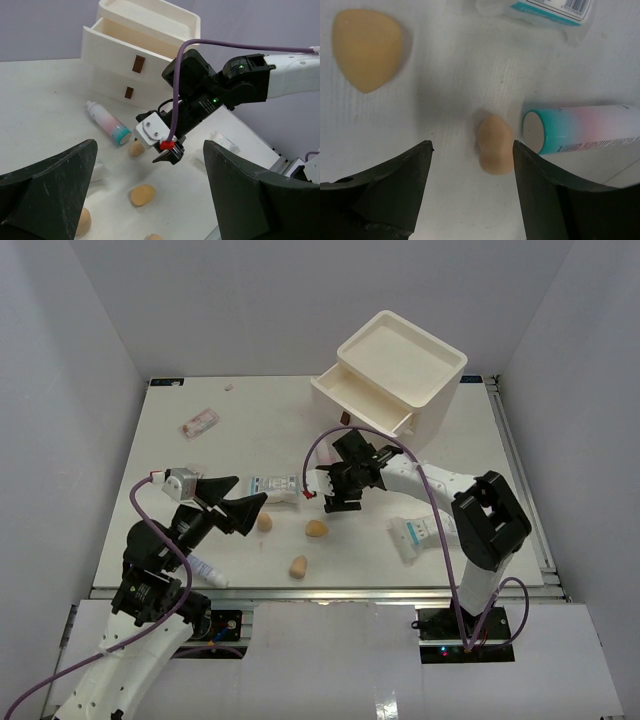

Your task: Organize the makeup

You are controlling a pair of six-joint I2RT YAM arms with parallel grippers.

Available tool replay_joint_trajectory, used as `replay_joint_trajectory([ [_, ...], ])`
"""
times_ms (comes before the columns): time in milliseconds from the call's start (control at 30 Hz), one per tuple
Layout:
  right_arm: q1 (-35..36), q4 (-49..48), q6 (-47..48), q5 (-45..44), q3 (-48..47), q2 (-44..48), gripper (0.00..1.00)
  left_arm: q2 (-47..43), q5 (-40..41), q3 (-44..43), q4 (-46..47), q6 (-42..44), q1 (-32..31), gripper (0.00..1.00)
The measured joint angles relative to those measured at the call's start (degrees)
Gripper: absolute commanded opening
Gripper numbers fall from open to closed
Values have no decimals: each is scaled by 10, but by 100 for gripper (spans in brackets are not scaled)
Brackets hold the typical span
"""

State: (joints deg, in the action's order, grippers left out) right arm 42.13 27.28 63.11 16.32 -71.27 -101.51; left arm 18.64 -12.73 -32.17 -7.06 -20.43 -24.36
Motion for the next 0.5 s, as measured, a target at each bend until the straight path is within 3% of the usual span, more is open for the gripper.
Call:
replay_joint_trajectory([
  [267, 0, -23, -18, -56, -30, -66, 61, 0, 17, 6, -7, 0, 0, 98],
  [500, -1, -41, -29, -86, -42, -97, 33, 0, 24, 6, -7, 0, 0, 98],
])
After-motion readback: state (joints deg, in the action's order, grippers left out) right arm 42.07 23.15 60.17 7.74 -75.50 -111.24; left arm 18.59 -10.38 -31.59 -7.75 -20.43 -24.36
